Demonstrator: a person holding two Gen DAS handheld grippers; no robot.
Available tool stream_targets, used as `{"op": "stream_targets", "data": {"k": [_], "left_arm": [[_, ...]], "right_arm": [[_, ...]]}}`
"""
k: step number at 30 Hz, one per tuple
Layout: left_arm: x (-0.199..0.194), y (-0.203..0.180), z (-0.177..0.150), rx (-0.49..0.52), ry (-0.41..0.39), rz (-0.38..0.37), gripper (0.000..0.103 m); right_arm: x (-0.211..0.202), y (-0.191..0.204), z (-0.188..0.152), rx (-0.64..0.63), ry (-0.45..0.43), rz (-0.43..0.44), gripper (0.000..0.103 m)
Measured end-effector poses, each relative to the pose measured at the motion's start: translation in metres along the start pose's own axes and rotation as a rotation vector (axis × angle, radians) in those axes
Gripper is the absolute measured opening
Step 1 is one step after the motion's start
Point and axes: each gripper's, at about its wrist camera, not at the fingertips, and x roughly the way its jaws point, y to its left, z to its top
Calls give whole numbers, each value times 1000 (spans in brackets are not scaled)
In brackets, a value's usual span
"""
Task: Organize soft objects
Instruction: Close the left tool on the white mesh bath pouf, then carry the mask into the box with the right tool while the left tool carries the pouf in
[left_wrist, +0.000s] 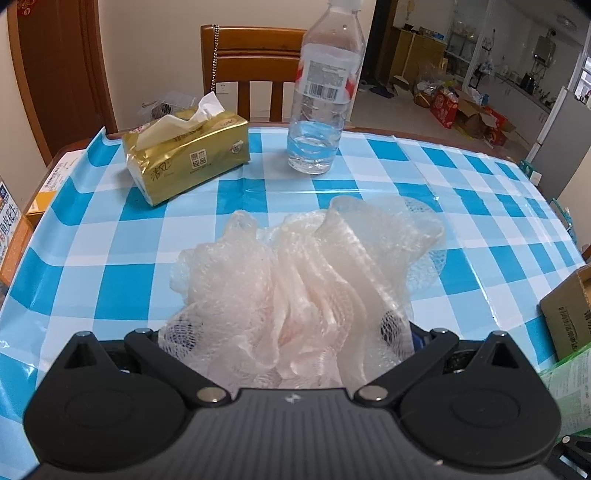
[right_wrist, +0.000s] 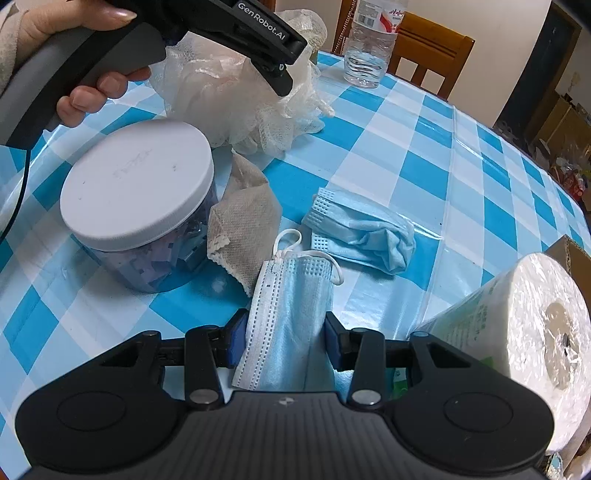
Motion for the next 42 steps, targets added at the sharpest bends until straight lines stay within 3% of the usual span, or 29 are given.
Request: {"op": "stream_targets", "data": {"k": [4,11,18,32,42], "left_arm": [[-2,1,-1,-12,-3,-28,85],[-11,2,-2,-5,-15,-55,57],[-24,-1,0,37,-39,-61,41],[-51,-10,6,115,-53,-71,30],[-80,-16,12,162,-67,-98,29]], "right_arm": [[-2,1,-1,4,-3,-10,47],[-10,0,0,19,-16,-13,33],[-21,-3,0,29,-34,-18,26],[-39,-8,-7,43,-53,-18,21],[-57,-10,-12,32,-62,0,21]]}}
